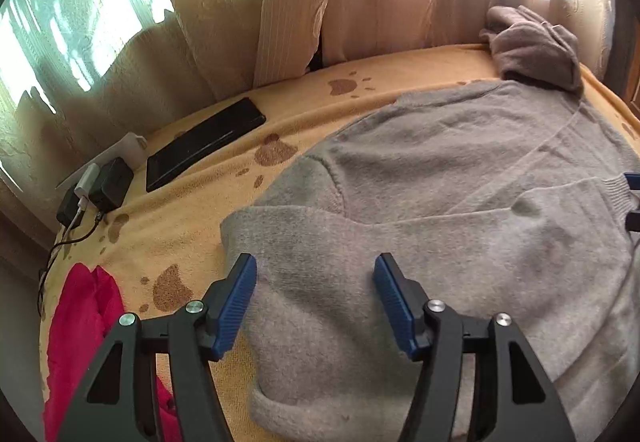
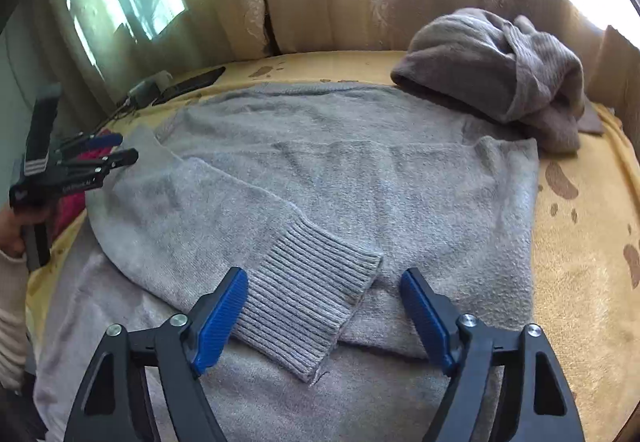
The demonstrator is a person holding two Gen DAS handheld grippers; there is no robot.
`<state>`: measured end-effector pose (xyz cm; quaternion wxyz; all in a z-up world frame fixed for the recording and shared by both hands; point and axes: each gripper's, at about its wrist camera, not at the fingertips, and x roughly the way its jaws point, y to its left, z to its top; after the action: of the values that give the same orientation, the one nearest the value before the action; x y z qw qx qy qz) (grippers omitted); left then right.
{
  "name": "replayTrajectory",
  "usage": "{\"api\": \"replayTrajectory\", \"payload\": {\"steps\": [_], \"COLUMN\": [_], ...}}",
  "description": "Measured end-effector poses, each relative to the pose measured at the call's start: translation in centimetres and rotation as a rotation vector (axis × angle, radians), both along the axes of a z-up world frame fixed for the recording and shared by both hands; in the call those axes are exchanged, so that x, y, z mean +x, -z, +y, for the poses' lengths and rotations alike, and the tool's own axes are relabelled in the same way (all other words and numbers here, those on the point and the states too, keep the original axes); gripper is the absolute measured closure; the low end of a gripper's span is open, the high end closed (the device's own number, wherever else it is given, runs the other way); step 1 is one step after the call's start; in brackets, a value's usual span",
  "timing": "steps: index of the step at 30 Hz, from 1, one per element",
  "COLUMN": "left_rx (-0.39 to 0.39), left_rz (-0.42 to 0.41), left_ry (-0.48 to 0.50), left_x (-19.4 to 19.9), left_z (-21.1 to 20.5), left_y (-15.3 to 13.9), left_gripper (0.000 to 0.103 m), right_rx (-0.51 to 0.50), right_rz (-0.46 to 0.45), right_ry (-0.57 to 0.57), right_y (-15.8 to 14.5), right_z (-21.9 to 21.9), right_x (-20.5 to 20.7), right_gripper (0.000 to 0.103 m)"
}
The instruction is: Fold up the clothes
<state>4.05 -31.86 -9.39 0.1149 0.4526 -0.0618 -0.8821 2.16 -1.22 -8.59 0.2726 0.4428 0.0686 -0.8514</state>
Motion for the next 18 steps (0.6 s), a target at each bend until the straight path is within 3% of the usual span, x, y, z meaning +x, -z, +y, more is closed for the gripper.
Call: {"api": "replayTrajectory", "payload": {"steps": [3,4,6,9,12,18], "left_rx": [0.037,0.049,0.072,0.081,0.083,0.087], "left_rz": [0.019,0.025,0.035,0.043,0.048,0.059], "left_ry": [-0.053,-0.067,-0.079,-0.095,-0.112,-0.144], "left_x": [0.2,0.3,0.4,0.5,0.6,0.7], "left_z": [-1.6,-2.1,-2.7,-3.1,-3.3,-3.6], "left_y": [0.7,0.9,1.2,1.3,1.4,1.4], "left_gripper": [0.024,0.022,0.021,0.015,0.011,0.01], "right_rx": [0.013,0.003,-0.026,-0.096,-0.122,-0.167], "right_rz": [0.017,0.012,0.003,-0.016,0.016,0.187], "right_ry": [-0.01,-0.007,0.01,0.038,0.069,0.098], "right_y": [0.2,0.2,0.2,0.0,-0.8,-5.8], "right_z": [-0.2,0.0,0.7,1.9,2.5,3.1], "right_x": [0.2,0.1,-0.2,-0.6,-0.6,-0.6], "right_gripper": [0.048,0.051,0.068,0.085,0.093,0.093]}}
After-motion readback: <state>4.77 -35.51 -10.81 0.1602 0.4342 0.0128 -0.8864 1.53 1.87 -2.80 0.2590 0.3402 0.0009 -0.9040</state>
